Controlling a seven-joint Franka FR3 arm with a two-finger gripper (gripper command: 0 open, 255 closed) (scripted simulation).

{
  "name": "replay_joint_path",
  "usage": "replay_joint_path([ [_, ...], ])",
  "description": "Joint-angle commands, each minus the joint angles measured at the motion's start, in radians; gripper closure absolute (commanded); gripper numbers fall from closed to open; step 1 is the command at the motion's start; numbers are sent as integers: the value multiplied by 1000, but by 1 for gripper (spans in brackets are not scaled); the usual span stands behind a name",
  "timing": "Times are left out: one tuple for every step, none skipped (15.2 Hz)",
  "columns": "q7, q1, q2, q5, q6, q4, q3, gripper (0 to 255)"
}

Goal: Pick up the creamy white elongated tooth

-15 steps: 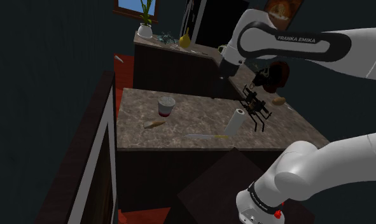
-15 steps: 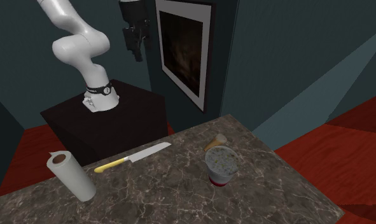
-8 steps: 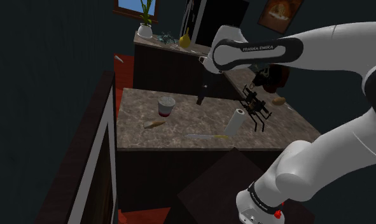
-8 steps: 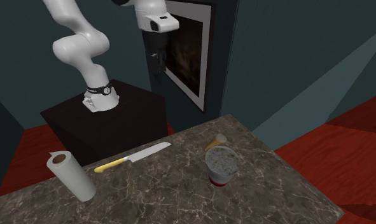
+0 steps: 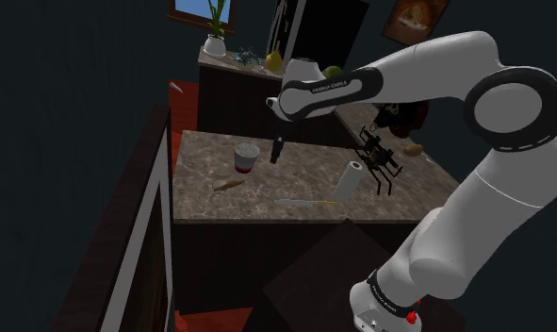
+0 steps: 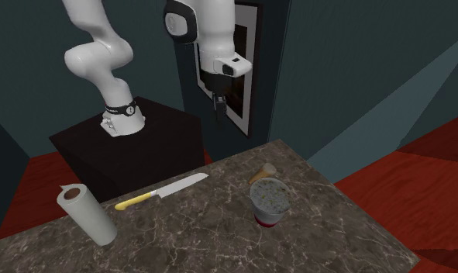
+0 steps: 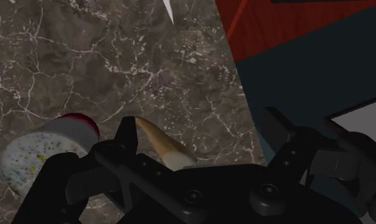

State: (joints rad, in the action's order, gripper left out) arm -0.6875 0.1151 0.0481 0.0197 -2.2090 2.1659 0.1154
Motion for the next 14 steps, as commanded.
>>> replay_joint_path([
  [-31, 7, 79, -1, -34, -41, -9, 0],
  [-46, 9, 116, -2, -47, -64, -13, 0],
  [-62, 11, 153, -4, -59, -87, -17, 0],
  [-76, 13, 191, -6, -71, -112, -22, 0],
  [-90, 14, 228, -9, -81, -138, -26, 0],
  [-103, 16, 265, -13, -91, -164, -31, 0],
  [-116, 18, 303, -17, -99, -192, -35, 0],
  [-129, 20, 340, -22, -107, -221, -40, 0],
  [-141, 22, 377, -27, -113, -250, -44, 0],
  [-152, 24, 415, -32, -119, -281, -48, 0],
  [-164, 27, 452, -38, -124, -313, -52, 0],
  [-175, 29, 489, -45, -127, -346, -56, 0],
  [-185, 32, 527, -51, -130, -380, -60, 0],
  [-196, 35, 565, -58, -132, -415, -64, 0],
])
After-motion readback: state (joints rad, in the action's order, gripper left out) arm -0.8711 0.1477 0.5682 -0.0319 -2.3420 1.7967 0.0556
